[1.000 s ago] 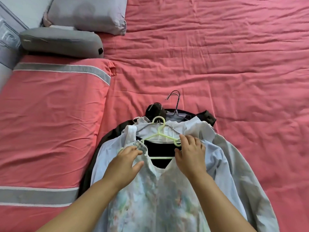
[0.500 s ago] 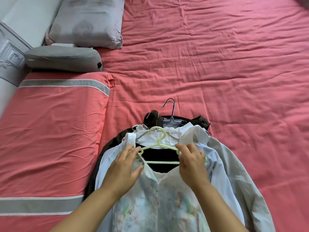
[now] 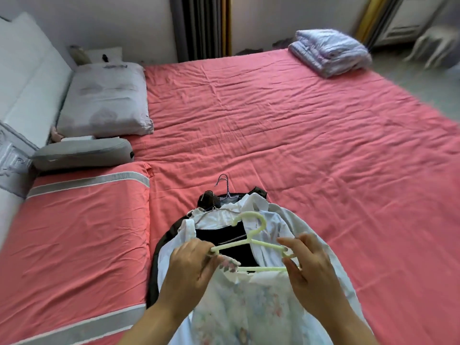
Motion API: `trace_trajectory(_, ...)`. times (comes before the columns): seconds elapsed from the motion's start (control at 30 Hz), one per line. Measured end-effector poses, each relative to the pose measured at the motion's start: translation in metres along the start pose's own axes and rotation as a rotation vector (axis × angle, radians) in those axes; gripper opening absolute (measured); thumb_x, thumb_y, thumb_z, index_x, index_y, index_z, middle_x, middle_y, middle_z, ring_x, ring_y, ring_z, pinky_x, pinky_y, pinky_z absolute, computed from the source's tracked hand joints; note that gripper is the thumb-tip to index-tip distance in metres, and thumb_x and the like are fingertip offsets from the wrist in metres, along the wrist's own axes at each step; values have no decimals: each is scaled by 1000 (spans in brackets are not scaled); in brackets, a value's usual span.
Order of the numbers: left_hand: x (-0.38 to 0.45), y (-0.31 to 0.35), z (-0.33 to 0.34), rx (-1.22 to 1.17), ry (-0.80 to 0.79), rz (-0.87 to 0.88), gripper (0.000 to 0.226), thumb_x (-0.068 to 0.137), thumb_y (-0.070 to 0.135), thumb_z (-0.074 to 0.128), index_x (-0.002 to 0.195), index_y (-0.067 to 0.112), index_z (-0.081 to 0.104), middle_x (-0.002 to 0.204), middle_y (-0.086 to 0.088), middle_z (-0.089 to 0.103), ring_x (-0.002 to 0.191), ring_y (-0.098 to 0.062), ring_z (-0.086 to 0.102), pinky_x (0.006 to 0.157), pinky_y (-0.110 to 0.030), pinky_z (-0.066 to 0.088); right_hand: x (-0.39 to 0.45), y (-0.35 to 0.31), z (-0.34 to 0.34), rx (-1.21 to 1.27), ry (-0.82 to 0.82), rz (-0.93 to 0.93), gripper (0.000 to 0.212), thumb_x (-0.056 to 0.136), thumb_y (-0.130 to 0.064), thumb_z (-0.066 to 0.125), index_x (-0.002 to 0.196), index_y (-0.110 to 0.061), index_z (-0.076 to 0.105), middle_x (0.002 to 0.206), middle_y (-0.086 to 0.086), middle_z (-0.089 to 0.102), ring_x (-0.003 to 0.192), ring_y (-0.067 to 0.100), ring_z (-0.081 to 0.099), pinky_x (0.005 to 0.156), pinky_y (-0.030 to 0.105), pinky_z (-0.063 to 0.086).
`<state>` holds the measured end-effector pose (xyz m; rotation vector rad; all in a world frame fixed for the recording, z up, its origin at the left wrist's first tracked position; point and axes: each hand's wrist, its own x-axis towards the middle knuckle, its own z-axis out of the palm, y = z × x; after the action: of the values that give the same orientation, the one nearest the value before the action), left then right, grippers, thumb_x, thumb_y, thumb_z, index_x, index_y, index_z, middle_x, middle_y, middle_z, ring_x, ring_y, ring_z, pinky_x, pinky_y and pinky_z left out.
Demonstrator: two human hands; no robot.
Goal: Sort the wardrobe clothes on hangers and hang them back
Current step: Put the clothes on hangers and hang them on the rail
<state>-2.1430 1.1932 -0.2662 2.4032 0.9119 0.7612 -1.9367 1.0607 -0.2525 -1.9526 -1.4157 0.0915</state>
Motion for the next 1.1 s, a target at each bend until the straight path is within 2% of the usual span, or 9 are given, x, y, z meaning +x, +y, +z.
trace_trajectory(0.13, -10, 45, -32, -161, 29, 213, 22, 91, 49, 45, 76, 32, 44, 68, 24, 36, 63, 1, 35, 62, -25, 29, -59, -61, -77, -42, 150, 99, 26, 77, -22, 62, 99, -34, 56, 94, -20, 51, 75, 0, 53, 70, 16, 44)
trace_trajectory(0.23, -13, 91, -57, -272, 2, 397, 22, 89, 46, 50, 79, 27, 50, 67, 20, 40, 61, -8, 41, 59, -31, 36, -110, -113, -131, -135, 308, 166, 18, 77, -33, 58, 94, -32, 58, 85, -23, 58, 74, 1, 54, 67, 25, 44)
trace_trajectory(0.37, -28, 158, -90, -395, -78, 607, 25, 86, 40, 52, 76, 17, 55, 64, 11, 45, 59, -18, 48, 55, -39, 42, -184, -184, -191, -209, 416, 326, 21, 75, -28, 66, 95, -30, 61, 74, -15, 65, 66, -9, 56, 62, 13, 43)
trace_trajectory(0.47, -58, 214, -101, -497, -147, 744, 33, 84, 41, 51, 73, 11, 60, 66, 10, 48, 59, -19, 50, 56, -37, 40, -250, -244, -231, -232, 494, 484, 24, 74, -32, 64, 97, -35, 60, 75, -14, 69, 67, -3, 64, 62, 22, 50)
trace_trajectory(0.6, -103, 282, -107, -639, -220, 875, 35, 83, 43, 52, 70, 12, 60, 64, 9, 47, 59, -17, 50, 56, -33, 38, -323, -313, -262, -298, 628, 604, 25, 74, -27, 68, 97, -38, 63, 75, -19, 69, 65, -1, 65, 60, 24, 52)
trace_trajectory(0.73, -156, 355, -122, -820, -273, 1033, 35, 83, 40, 55, 68, 9, 59, 64, 6, 47, 57, -22, 49, 55, -36, 41, -397, -380, -282, -351, 831, 719, 34, 73, -5, 78, 77, -38, 70, 69, -17, 68, 62, 0, 63, 57, 16, 51)
trace_trajectory(0.87, -216, 420, -137, -1028, -383, 1157, 16, 83, 42, 58, 75, 28, 54, 76, 13, 47, 64, -13, 49, 56, -35, 42, -458, -443, -298, -391, 977, 839, 30, 72, -13, 78, 85, -39, 71, 69, -12, 69, 61, 3, 63, 58, 14, 49)
trace_trajectory(1.0, -290, 484, -152, -1125, -524, 1296, 17, 82, 46, 55, 79, 29, 53, 79, 15, 47, 66, -8, 50, 53, -34, 45, -523, -502, -310, -459, 1128, 975, 37, 74, -8, 78, 84, -43, 71, 70, 1, 68, 64, 21, 62, 57, 27, 50)
trace_trajectory(1.1, -346, 529, -167, -1171, -575, 1403, 24, 84, 49, 51, 80, 27, 58, 82, 18, 48, 67, -4, 48, 56, -19, 42, -564, -544, -317, -477, 1265, 1037, 35, 74, -1, 75, 83, -35, 74, 76, 4, 72, 70, 25, 64, 59, 27, 51)
